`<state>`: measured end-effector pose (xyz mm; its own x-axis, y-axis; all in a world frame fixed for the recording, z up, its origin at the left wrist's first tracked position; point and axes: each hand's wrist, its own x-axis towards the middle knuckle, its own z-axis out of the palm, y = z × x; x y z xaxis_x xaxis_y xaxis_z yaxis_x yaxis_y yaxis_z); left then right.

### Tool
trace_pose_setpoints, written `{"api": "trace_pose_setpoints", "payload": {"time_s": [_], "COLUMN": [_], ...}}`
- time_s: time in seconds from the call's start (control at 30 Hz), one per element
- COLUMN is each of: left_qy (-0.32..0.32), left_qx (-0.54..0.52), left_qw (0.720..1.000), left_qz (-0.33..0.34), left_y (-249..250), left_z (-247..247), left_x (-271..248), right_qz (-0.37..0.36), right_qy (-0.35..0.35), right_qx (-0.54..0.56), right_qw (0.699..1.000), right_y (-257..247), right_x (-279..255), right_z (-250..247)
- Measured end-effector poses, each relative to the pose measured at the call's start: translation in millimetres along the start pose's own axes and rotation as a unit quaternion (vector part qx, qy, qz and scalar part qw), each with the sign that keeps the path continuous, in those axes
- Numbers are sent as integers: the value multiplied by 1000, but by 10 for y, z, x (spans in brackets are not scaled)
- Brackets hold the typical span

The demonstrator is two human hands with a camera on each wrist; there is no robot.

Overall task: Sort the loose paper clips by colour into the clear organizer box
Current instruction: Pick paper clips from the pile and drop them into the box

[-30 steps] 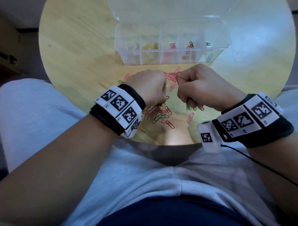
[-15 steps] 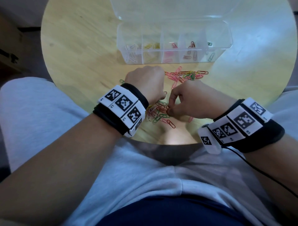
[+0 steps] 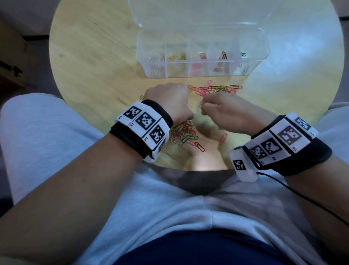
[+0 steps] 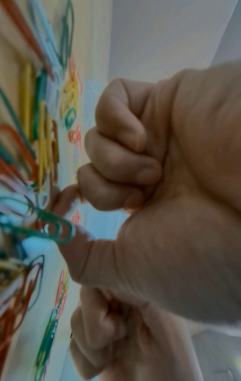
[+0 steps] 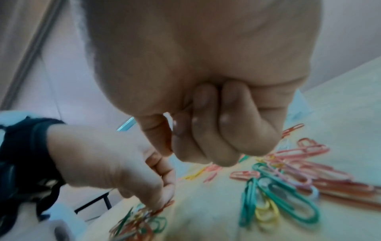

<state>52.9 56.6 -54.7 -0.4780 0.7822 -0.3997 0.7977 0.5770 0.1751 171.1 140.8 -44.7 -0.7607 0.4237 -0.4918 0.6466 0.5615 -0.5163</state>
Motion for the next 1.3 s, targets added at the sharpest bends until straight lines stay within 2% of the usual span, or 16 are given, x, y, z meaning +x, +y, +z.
{"api": "trace_pose_setpoints", "payload": {"time_s": [0.1, 0.33, 0.43, 0.5, 0.57, 0.63, 0.7, 0.77, 1.0, 1.17, 1.3], "left_qy": [-4, -16, -24, -31, -8, 46, 75, 66, 72, 37, 12], "left_qx": [2, 11, -27, -89, -157, -176, -144, -108, 40, 48, 79], "left_qw": [1000, 1000, 999, 995, 987, 983, 987, 992, 995, 997, 996], "left_qz": [-7, -15, -26, -26, -14, -13, -17, -19, -52, -50, -46], "left_y": [-24, -4, -35, -73, -119, -162, -201, -209, -185, -106, -42], "left_z": [-3, -43, -99, -151, -212, -249, -242, -198, -107, -72, -78], "left_x": [7, -29, -30, -10, 9, 10, 12, 9, 22, 16, 12], "right_qz": [19, 27, 38, 54, 71, 78, 78, 78, 80, 69, 72], "right_qy": [28, 60, 55, 62, 91, 114, 129, 132, 104, 103, 112], "right_qx": [92, 158, 200, 252, 302, 346, 384, 399, 367, 354, 376], "right_qw": [995, 985, 977, 964, 946, 928, 911, 904, 921, 927, 917], "right_y": [13, 18, 20, 37, 60, 79, 111, 136, 125, 133, 149], "right_x": [5, -36, -48, -44, -40, -53, -74, -94, -78, -101, -103], "right_z": [-86, -134, -169, -215, -284, -347, -383, -383, -299, -278, -285]}}
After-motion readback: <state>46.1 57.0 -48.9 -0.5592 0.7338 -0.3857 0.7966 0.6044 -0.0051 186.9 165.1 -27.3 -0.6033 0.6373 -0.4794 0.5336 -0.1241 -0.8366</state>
